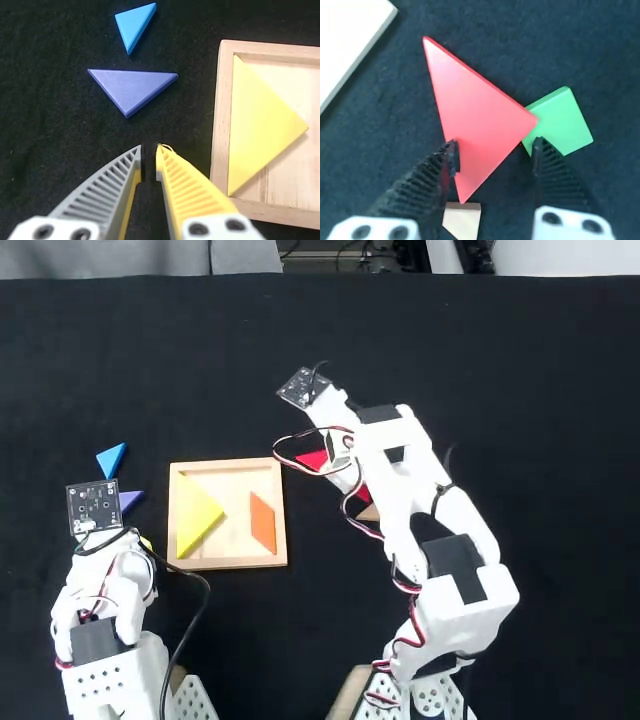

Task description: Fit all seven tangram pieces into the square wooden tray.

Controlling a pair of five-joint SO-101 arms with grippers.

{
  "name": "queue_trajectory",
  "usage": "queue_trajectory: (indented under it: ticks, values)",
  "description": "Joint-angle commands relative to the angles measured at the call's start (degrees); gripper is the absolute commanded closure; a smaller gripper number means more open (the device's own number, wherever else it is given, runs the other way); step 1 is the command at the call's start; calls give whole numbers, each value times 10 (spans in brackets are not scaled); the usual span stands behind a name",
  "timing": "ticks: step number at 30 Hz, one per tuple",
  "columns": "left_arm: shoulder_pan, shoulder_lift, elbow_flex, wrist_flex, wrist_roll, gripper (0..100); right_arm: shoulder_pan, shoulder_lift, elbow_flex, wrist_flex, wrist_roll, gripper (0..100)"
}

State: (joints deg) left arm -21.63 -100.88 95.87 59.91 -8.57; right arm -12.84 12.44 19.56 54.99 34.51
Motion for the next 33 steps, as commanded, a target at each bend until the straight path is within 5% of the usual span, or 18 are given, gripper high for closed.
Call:
queue_trajectory:
  ticks: [1,11,33]
  values:
    - [7,-3,-2,-11,-4,934,-28,-29,-39,-11,9,707]
    - [7,-3,-1,-11,-4,934,-27,81,-110,-4,73,655]
    - [7,-3,-1,-11,-4,934,-33,48,-79,26,113,655]
